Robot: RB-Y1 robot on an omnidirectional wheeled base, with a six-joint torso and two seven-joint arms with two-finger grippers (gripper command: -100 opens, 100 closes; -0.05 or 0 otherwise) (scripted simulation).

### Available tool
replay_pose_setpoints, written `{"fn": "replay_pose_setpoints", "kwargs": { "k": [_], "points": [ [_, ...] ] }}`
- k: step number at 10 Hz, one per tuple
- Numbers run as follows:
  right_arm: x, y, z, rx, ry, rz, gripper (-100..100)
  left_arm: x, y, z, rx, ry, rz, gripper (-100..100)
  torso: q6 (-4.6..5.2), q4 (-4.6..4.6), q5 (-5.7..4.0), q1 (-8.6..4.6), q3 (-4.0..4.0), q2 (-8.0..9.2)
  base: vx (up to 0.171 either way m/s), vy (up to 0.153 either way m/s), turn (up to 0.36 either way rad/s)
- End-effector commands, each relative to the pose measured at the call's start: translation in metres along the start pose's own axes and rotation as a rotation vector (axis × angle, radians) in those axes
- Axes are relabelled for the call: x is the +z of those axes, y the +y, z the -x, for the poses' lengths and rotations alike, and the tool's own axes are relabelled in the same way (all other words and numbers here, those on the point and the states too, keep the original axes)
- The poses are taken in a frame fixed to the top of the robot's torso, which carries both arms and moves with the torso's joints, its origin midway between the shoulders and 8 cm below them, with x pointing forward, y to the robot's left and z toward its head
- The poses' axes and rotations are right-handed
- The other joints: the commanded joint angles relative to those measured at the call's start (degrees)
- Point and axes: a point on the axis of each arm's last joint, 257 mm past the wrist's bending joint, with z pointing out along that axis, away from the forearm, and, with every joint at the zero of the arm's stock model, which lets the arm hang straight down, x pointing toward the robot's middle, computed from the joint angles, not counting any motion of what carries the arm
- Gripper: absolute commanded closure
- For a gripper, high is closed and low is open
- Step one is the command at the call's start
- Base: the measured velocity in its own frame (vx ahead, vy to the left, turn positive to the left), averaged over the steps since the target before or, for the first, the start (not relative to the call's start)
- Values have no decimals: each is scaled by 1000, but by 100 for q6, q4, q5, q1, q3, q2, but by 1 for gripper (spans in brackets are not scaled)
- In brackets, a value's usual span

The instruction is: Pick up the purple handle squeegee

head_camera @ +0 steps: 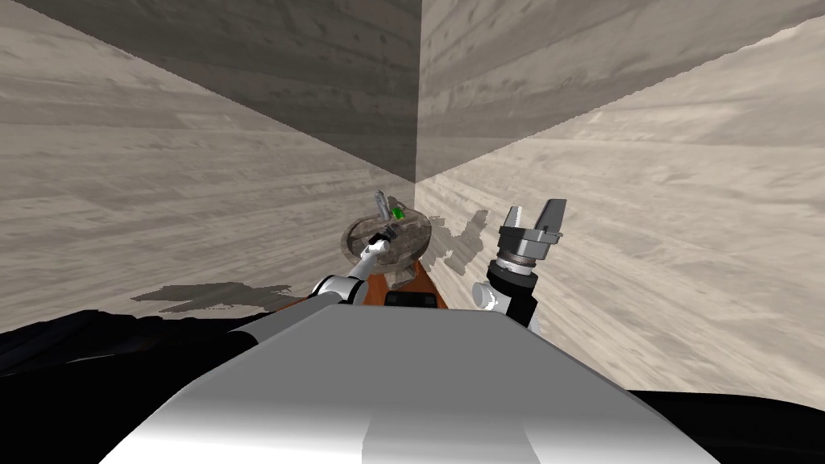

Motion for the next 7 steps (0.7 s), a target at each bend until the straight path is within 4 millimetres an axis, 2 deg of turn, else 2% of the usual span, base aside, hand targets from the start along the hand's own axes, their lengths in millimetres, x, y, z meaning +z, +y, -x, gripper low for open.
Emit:
{"fn": "replay_pose_setpoints", "kwargs": {
  "k": [1, 2, 3, 5, 6, 7],
  "points": [
    [0, 0, 0, 0, 0, 0, 0, 2, 9, -9, -13, 6, 5, -100, 0, 0, 0, 0, 0, 0, 12, 39, 28],
    [0, 0, 0, 0, 0, 0, 0, 2, 9, -9, 9, 5, 4, -100, 0, 0, 0, 3, -1, -1, 14, 34, 10],
    [0, 0, 0, 0, 0, 0, 0, 3, 17, -18, -22, 12, 10, -100, 0, 0, 0, 1, -1, -1, 15, 51, 23],
    [0, 0, 0, 0, 0, 0, 0, 3, 15, -15, 1, 10, 10, -100, 0, 0, 1, 4, -1, -1, 9, 26, 5],
    [0, 0, 0, 0, 0, 0, 0, 3, 15, -16, 1, 11, 9, 100, 0, 0, -1, -4, 1, 1, 0, 0, 0],
    [0, 0, 0, 0, 0, 0, 0, 3, 15, -16, 1, 10, 9, 100, 0, 1, -2, -9, 2, 3, 0, 0, 0]
  ]
}}
